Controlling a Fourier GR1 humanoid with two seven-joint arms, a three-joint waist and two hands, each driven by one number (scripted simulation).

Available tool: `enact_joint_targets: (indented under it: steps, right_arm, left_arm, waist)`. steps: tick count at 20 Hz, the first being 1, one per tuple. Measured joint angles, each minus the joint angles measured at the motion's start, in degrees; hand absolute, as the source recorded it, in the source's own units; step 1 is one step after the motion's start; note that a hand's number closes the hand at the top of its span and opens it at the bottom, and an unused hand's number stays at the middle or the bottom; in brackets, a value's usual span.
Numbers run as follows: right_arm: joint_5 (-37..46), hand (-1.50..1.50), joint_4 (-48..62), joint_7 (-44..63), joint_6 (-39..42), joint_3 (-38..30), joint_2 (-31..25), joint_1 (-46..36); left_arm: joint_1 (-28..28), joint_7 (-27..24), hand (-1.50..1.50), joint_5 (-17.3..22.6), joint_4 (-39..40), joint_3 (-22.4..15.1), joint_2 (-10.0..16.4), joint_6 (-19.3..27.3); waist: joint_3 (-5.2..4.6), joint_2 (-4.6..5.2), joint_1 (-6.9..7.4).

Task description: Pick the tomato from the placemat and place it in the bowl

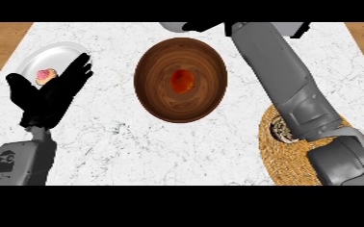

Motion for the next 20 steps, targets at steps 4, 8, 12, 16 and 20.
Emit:
enact_joint_targets:
  steps: [4,8,12,16,20]
  right_arm:
    - [-0.65,-1.5,-5.64,-3.81,6.63,0.31,-4.55,3.93]
    - [-2.76,-1.5,-14.53,-5.85,13.7,0.19,-9.04,9.52]
    - [-7.88,-1.5,-24.66,-6.85,22.25,-1.22,-12.18,15.53]
    - [-14.81,-1.5,-34.41,-7.08,31.46,-3.19,-14.75,23.68]
    - [-22.66,1.5,-44.13,-6.42,39.47,-6.26,-17.74,33.26]
  left_arm:
    - [1.27,0.47,0.0,0.24,-0.64,0.8,0.42,0.15]
    - [2.69,0.4,0.0,0.24,-1.38,1.46,0.88,0.19]
    - [3.99,0.44,0.0,0.05,-2.01,1.89,0.73,0.82]
    - [5.19,-0.01,0.0,0.14,-2.03,2.64,1.06,0.82]
    - [5.47,-0.4,0.0,0.25,-1.68,3.19,1.17,0.92]
  waist:
    - [0.06,-0.48,-1.6]
    - [0.09,-0.97,-3.0]
    - [0.12,-1.39,-4.31]
    - [0.12,-1.65,-5.45]
    - [0.11,-1.74,-6.32]
